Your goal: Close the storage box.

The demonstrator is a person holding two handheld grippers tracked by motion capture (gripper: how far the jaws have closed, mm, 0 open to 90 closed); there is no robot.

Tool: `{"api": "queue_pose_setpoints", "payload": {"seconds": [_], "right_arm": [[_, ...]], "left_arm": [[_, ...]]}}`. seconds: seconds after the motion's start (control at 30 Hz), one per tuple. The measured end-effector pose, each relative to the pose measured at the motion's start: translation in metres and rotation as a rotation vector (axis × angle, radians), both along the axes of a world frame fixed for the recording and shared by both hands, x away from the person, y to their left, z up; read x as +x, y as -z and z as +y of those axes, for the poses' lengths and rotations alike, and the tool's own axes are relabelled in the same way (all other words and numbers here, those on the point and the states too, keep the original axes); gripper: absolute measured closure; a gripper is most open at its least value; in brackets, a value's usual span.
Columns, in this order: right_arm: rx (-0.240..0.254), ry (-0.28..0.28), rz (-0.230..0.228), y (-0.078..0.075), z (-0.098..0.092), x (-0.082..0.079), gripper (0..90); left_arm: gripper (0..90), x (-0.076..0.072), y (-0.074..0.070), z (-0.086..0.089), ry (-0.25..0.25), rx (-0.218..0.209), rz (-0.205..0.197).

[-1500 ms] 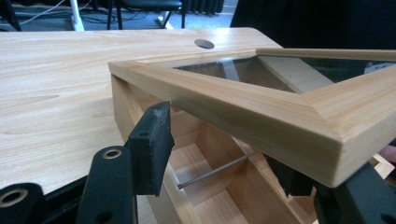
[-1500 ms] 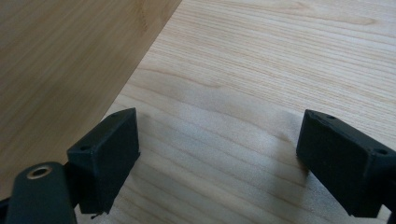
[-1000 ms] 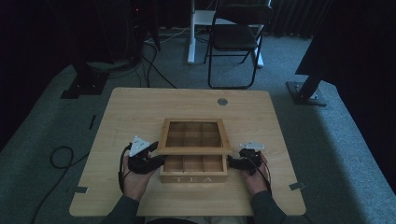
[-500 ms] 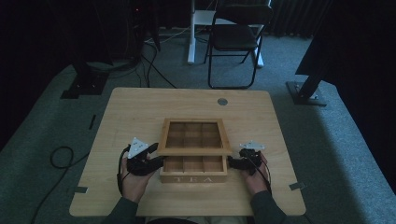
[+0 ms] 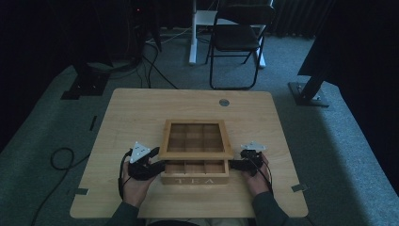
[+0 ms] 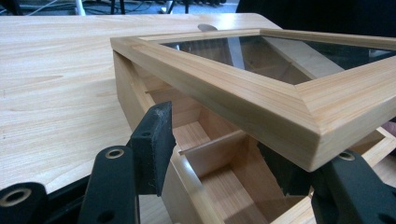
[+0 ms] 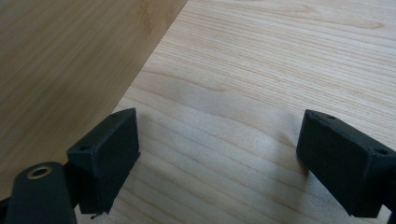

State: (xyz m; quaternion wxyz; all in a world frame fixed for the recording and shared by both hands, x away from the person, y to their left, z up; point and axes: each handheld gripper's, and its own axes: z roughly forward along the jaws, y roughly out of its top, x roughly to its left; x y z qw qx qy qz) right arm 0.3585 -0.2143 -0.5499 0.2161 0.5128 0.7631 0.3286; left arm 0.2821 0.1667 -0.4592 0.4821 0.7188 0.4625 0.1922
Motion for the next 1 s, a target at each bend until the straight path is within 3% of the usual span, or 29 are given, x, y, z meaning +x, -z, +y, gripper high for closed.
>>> {"api": "queue_pose_setpoints", "payload": {"seconds": [1.0], "right_arm": [[-0.001,0.003,-0.002,0.000,0.000,-0.001,12.7]], "left_arm": [[45.6,-0.011,0.014,0.001,0.015,0.020,0.026]]}}
